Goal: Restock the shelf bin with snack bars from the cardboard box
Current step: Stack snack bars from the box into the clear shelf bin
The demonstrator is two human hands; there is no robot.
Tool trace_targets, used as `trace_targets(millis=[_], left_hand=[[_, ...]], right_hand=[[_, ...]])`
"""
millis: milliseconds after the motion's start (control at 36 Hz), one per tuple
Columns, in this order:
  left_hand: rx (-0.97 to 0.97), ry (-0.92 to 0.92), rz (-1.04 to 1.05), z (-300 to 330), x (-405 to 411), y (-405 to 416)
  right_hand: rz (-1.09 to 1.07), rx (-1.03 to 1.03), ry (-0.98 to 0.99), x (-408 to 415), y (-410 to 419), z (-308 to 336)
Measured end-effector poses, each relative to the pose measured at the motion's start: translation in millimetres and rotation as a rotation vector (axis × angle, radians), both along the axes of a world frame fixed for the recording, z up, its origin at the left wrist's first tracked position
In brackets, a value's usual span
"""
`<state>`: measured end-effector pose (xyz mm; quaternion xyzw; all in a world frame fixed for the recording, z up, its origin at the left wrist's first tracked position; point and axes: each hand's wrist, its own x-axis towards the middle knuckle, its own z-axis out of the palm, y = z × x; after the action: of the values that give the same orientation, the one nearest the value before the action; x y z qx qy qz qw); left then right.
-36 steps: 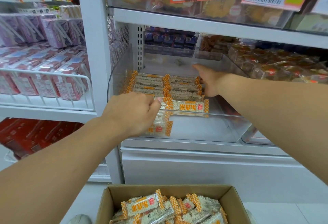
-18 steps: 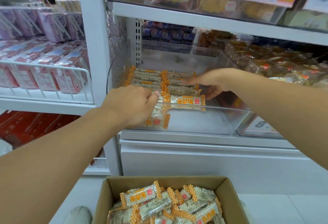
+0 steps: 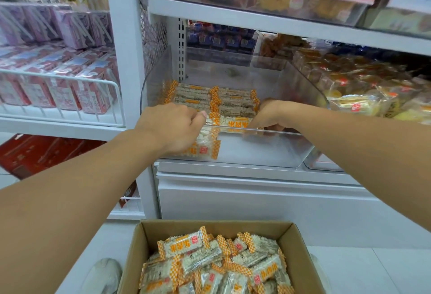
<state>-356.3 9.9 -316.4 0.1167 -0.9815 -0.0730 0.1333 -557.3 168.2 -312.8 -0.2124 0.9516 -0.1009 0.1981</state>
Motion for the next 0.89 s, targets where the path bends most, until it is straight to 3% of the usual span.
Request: trace_targets(millis=[250, 778, 833, 889], left_hand=[[-0.037, 0.005, -0.009, -2, -2, -2], [-0.008, 0.000, 0.004, -1, 1, -1], [0.029, 0.101, -0.037, -1, 2, -1], [0.029, 0.275, -0.123, 2, 4, 1]], right_hand=[[0.131, 0.167, 0.305, 15, 1, 8], [-0.042, -0.070, -0.006, 18, 5, 26], [-0.046, -0.113, 0.178, 25, 13, 34], [-0.037, -0.329, 0.524, 36, 26, 37]])
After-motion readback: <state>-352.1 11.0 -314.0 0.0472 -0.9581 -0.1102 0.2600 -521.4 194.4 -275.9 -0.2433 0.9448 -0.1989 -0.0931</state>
